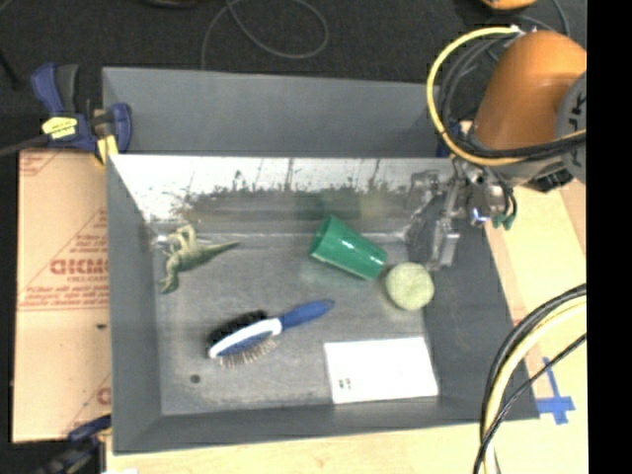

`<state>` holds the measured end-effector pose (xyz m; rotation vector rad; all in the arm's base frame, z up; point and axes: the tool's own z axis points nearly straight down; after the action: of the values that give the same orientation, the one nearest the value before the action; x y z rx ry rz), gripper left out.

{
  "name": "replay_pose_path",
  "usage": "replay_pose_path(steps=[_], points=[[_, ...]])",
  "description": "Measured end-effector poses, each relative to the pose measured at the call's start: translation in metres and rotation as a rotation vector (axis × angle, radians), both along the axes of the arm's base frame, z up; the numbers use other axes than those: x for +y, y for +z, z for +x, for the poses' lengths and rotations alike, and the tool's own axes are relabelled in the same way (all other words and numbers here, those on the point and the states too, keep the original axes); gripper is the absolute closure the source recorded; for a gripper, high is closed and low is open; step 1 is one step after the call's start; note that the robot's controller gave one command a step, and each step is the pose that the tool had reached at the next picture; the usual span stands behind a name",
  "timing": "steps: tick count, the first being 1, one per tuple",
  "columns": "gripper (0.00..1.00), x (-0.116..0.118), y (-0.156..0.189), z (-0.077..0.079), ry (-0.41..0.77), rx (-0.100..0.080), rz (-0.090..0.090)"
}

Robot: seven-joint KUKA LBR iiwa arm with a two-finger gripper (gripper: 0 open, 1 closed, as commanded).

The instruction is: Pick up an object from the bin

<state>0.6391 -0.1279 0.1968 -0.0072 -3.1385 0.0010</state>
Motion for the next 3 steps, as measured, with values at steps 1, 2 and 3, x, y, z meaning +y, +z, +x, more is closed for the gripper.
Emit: replay_pose_path(steps=[1, 2, 3], points=[[0.0, 0.001, 0.005, 0.002, 0.003, -0.008, -0.001], [0.0, 0.04, -0.061, 0.006, -0.083, -0.012, 0.0], [0.0, 0.068, -0.063, -0.002, -0.151, -0.004, 0.001]])
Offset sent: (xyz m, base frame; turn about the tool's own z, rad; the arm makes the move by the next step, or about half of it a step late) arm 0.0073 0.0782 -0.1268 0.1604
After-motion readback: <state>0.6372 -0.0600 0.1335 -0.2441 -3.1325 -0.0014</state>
